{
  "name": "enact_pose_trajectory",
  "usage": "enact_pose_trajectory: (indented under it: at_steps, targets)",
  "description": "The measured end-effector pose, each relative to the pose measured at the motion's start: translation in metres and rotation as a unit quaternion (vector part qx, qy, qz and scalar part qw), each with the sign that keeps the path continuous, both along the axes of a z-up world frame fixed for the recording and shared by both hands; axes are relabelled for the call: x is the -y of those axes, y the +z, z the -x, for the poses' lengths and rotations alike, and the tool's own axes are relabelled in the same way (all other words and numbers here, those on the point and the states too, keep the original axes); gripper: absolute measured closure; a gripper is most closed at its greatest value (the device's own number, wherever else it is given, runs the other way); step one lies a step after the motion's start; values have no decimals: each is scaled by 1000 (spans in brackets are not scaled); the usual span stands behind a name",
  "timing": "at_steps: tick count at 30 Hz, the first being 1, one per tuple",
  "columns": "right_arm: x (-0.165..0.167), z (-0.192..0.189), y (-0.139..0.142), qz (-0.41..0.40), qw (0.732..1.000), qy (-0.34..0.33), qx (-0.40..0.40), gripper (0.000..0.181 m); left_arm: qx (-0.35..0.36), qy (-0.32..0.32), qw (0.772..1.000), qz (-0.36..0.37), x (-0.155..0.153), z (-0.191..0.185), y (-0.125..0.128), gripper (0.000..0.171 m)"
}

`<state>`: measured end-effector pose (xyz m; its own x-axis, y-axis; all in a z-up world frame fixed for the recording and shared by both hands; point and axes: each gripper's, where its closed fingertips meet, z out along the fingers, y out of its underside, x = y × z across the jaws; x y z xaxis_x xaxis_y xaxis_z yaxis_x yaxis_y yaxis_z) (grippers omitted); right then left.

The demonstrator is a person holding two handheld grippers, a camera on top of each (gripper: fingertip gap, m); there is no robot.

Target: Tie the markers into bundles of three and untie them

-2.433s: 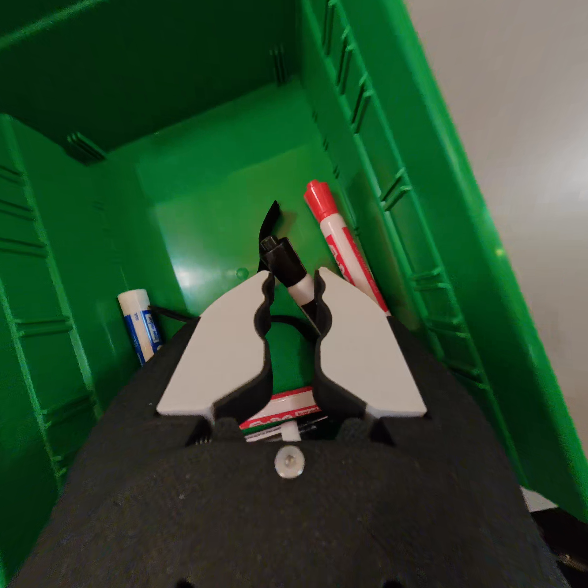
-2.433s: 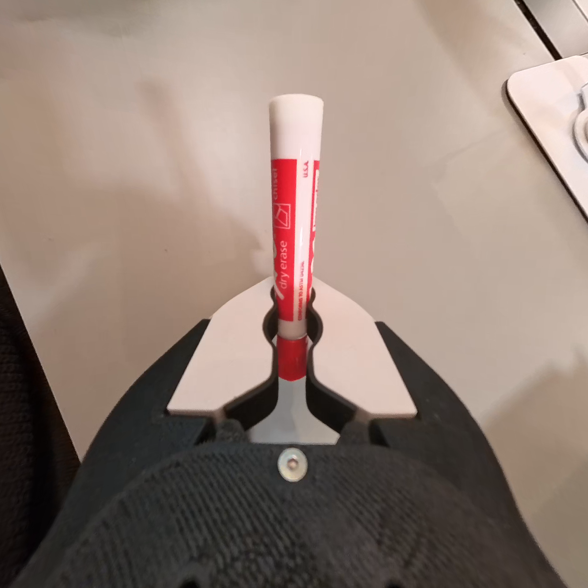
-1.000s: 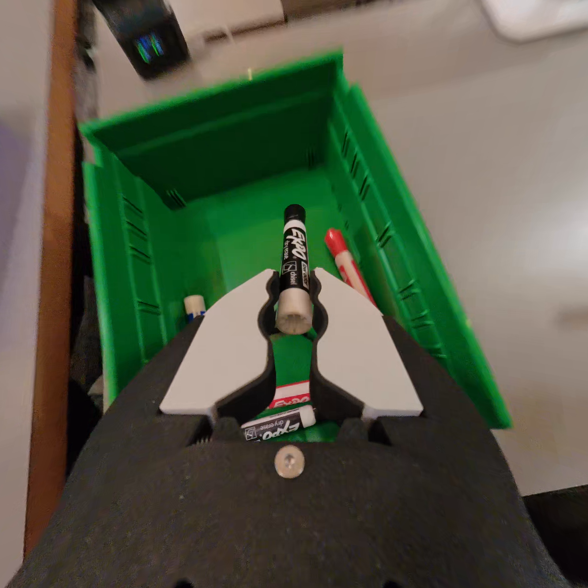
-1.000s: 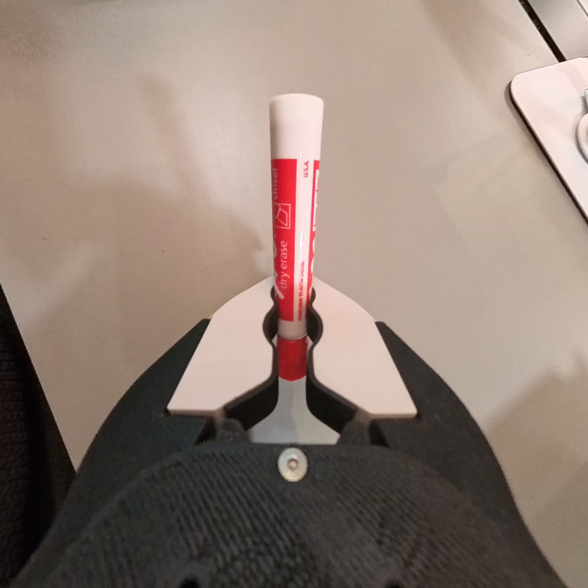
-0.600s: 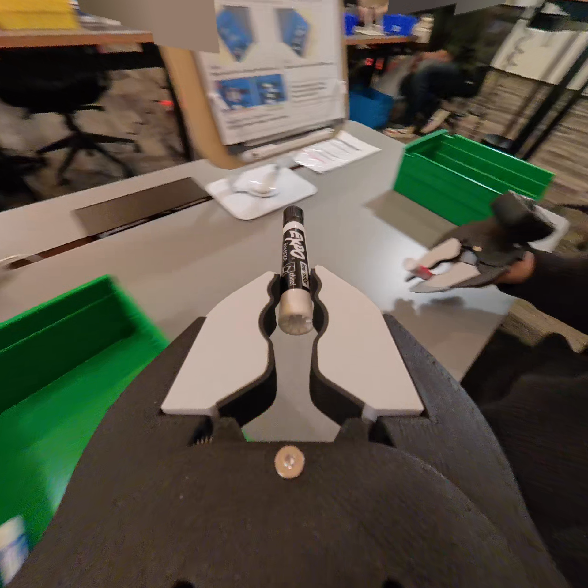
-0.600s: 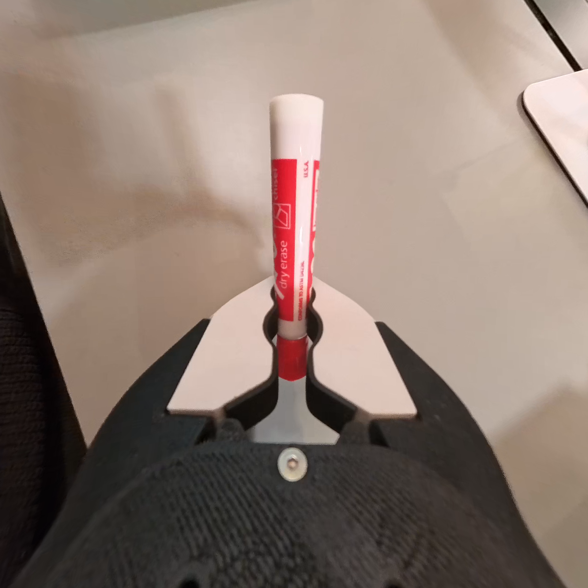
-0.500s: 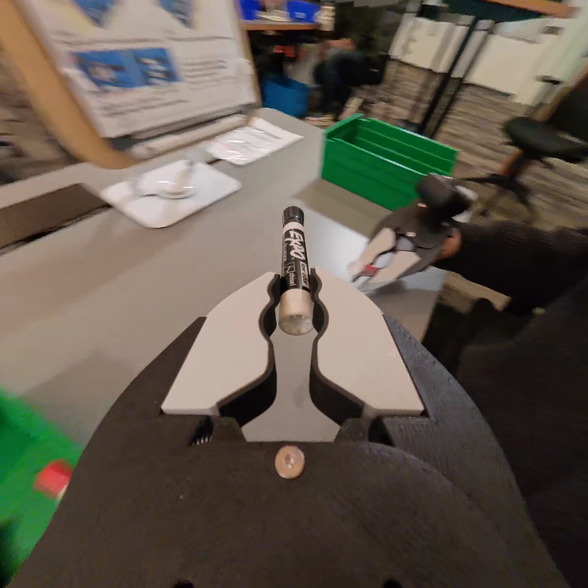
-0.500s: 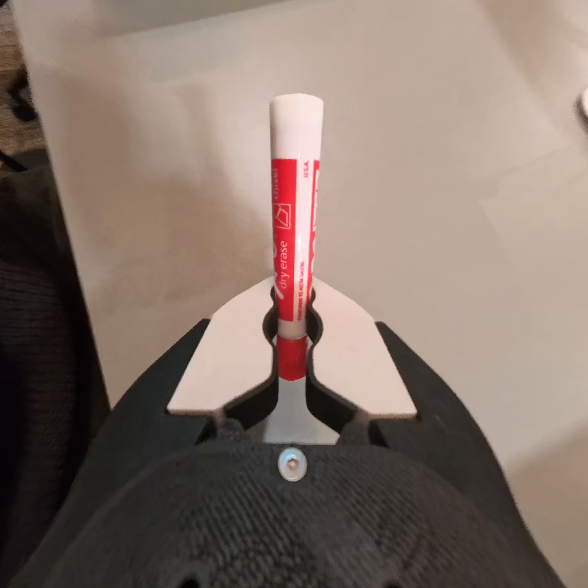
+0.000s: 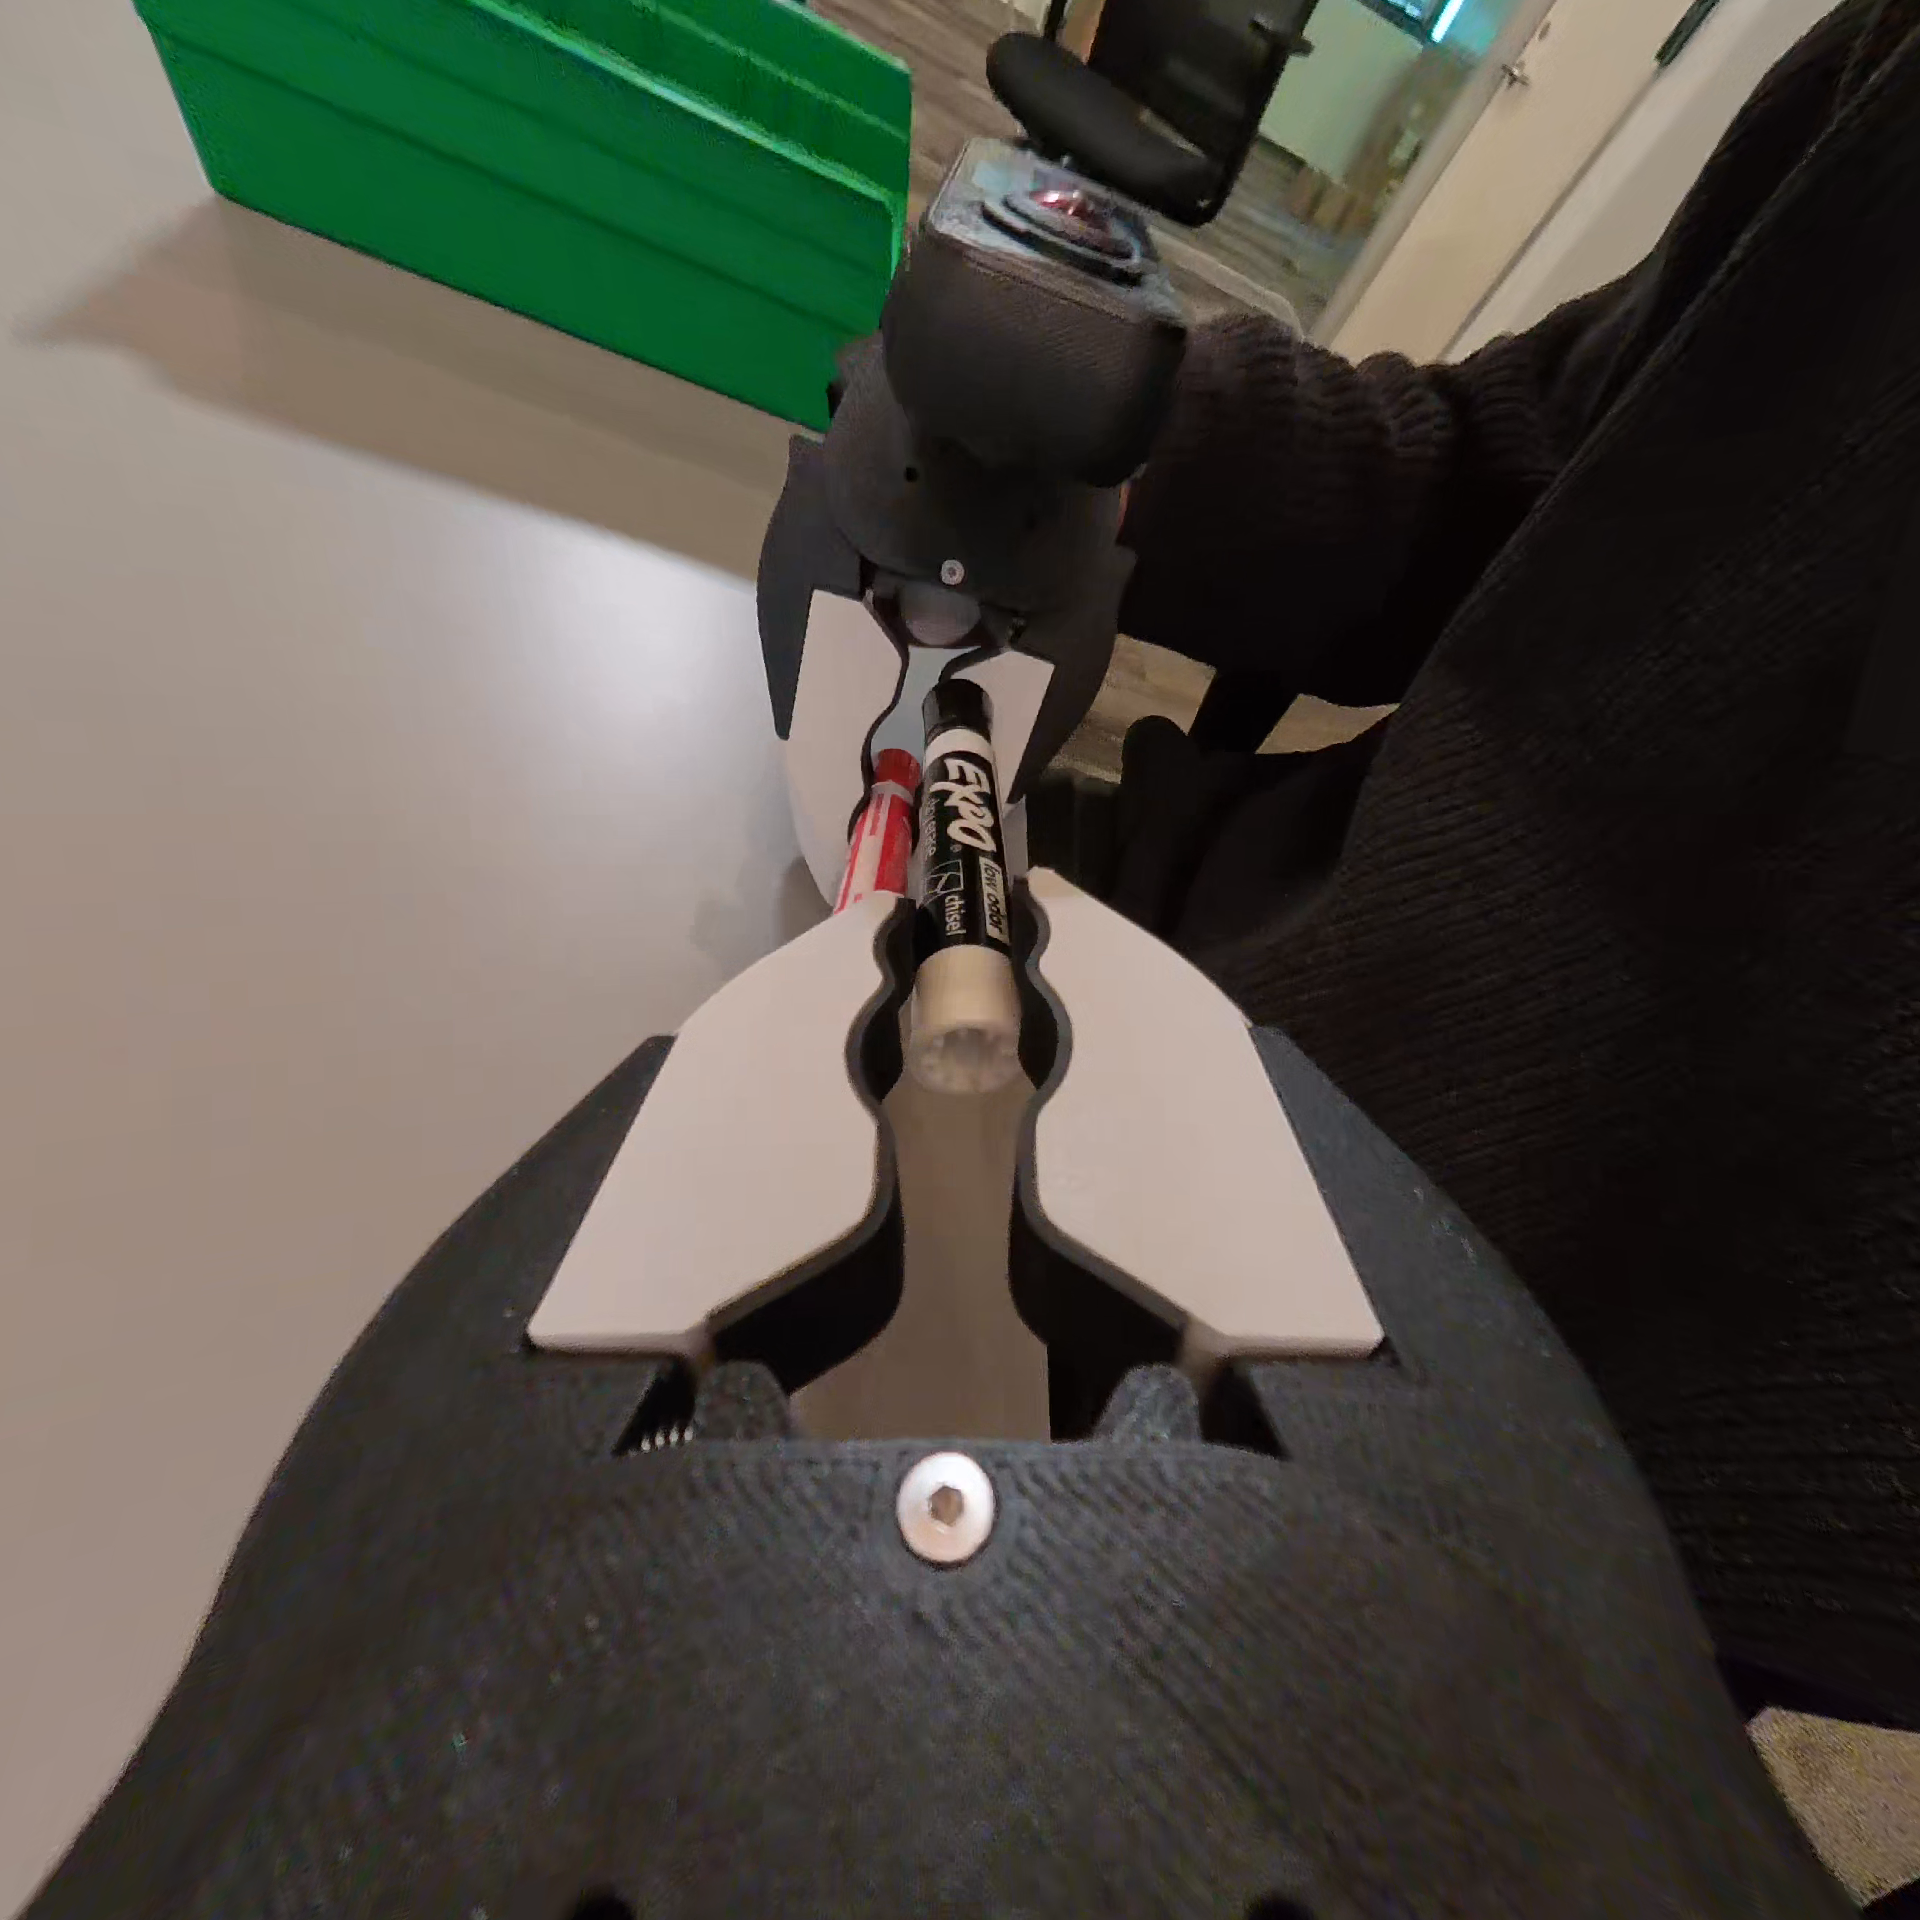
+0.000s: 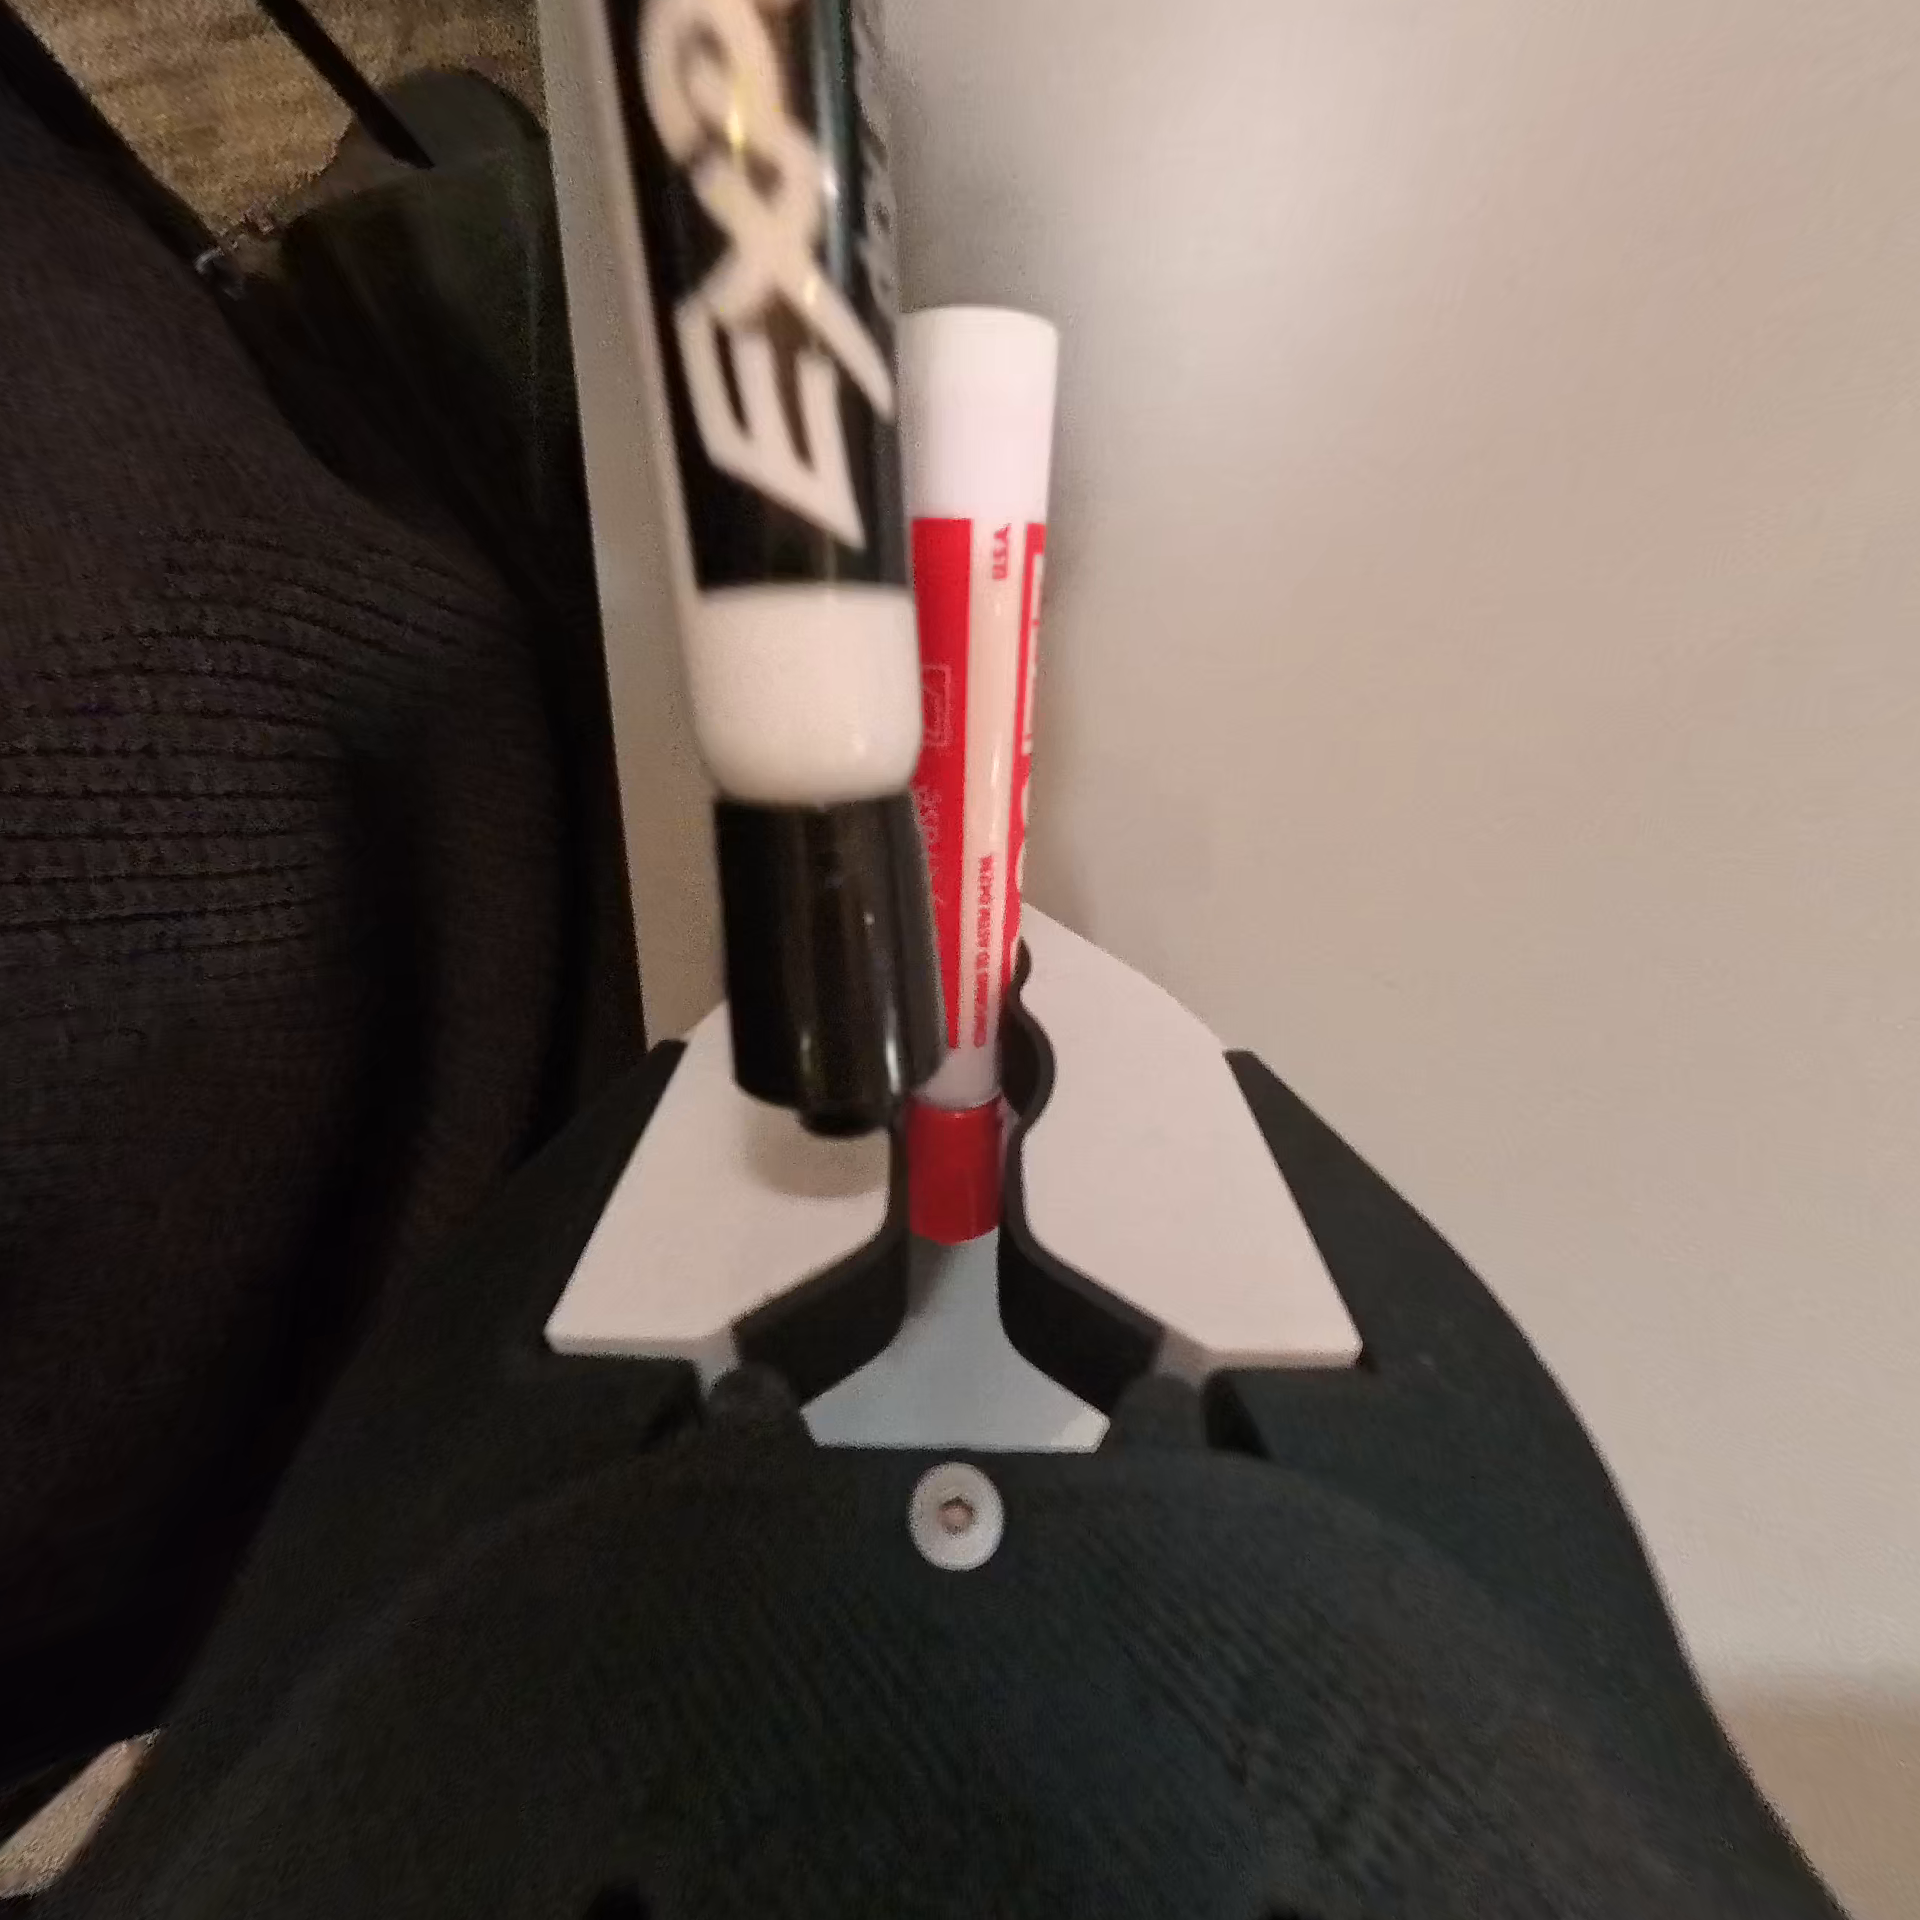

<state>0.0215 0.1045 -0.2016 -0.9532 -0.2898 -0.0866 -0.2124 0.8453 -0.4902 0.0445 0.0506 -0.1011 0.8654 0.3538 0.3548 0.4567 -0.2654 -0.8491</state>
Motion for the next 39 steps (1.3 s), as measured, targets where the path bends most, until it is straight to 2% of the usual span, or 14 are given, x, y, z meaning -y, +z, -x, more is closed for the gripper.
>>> enact_pose_trajectory:
  at_steps: [5,17,31,34,37,39]
  targets:
    - [-3,-8,-5,-21,1000,14,6,168,16,-2,1000,14,-3,-1,-13,151]
    - [1,-18,0,-17,999,28,-1,167,29,-8,999,36,-4,-4,-21,150]
    - [2,-22,0,-23,999,28,-12,166,22,0,999,25,-20,-2,-31,152]
    - [-2,-15,-2,-35,999,18,-23,166,-6,31,999,30,-14,5,-29,125]
    - [-6,-8,-3,-41,999,5,-28,166,-5,44,998,33,-7,8,-31,122]
    - [-8,-5,-3,-44,999,-3,-27,166,1,46,998,33,-5,9,-33,128]
